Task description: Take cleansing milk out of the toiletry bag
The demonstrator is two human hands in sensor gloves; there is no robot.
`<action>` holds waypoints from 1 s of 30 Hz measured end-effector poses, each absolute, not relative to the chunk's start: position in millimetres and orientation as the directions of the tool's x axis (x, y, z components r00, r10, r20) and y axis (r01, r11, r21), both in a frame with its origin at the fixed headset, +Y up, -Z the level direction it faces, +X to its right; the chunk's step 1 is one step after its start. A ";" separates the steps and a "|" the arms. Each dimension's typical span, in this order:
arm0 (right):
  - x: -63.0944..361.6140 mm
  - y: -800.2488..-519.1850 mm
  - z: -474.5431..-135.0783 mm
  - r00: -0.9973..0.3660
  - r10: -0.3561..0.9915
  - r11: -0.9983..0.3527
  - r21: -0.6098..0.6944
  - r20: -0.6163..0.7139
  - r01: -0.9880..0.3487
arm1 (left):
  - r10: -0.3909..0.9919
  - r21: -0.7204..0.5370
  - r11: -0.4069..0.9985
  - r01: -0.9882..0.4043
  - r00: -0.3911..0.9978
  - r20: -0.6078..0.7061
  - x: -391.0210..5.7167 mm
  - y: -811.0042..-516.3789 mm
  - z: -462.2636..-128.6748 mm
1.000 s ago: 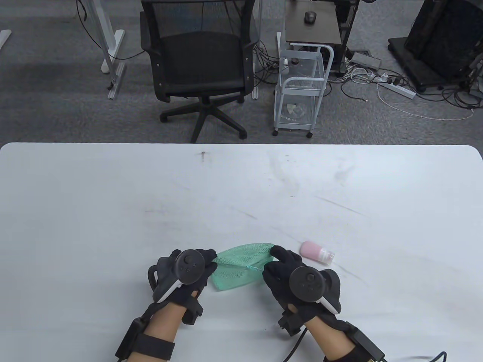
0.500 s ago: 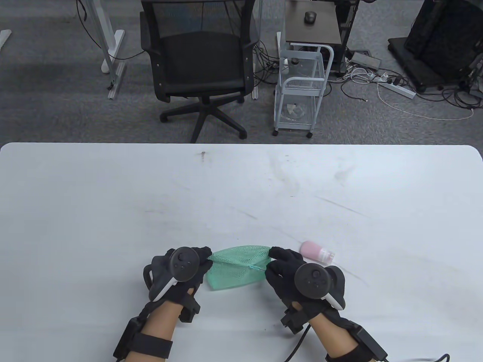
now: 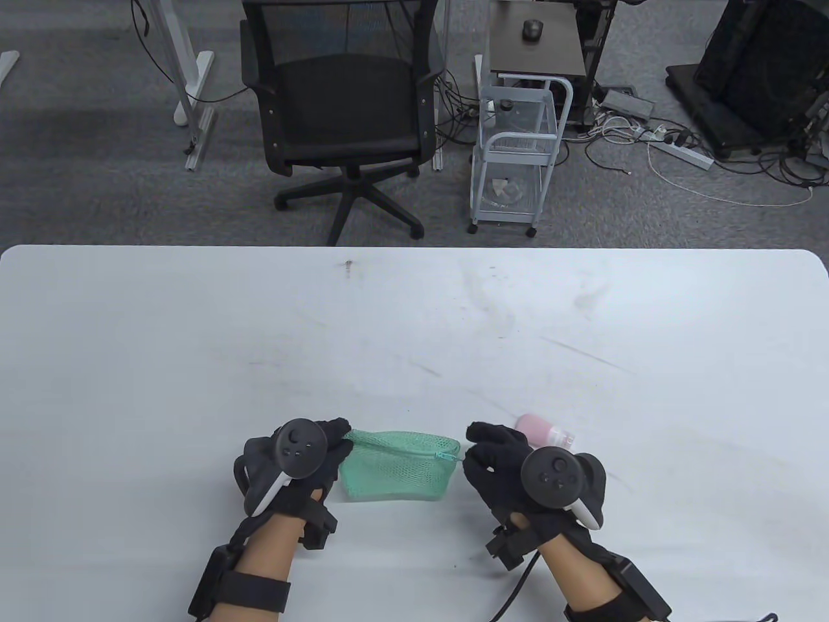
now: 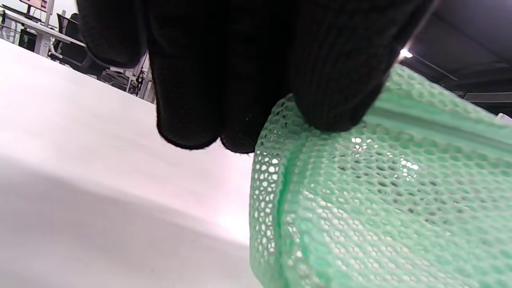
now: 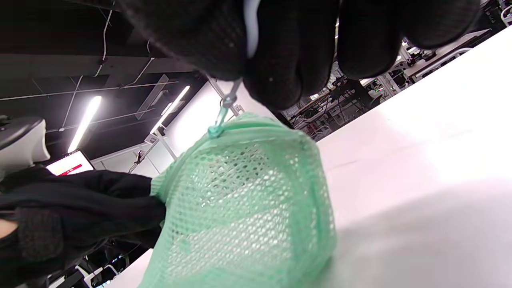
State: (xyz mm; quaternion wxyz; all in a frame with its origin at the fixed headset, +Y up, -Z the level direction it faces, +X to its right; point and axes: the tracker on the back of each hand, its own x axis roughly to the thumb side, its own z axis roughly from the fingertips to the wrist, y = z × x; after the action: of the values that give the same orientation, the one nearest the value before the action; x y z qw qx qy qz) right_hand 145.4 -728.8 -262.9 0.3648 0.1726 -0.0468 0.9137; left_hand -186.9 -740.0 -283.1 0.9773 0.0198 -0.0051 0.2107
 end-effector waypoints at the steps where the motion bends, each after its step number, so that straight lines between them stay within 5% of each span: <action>1: 146.5 -728.4 -263.1 -0.674 0.651 -0.728 0.037 0.348 -0.684 | 0.414 0.041 0.909 -0.414 0.910 0.015 -187.3 -739.9 -283.2; 14: 166.2 -732.9 -276.5 -0.784 0.567 -0.804 -0.037 0.253 -0.594 | 0.411 0.099 0.907 -0.410 0.911 0.003 -188.1 -733.7 -280.8; 30: 150.9 -746.2 -276.4 -0.833 0.490 -0.866 0.038 0.259 -0.498 | 0.376 0.128 0.914 -0.384 0.923 0.085 -175.4 -730.2 -273.5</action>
State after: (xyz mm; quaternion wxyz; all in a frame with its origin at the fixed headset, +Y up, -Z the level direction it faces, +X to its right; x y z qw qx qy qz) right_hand 150.9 -746.2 -276.4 0.2580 0.1311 -0.0155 0.9571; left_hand -175.4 -730.2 -273.5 0.9779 0.0711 -0.0296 0.1942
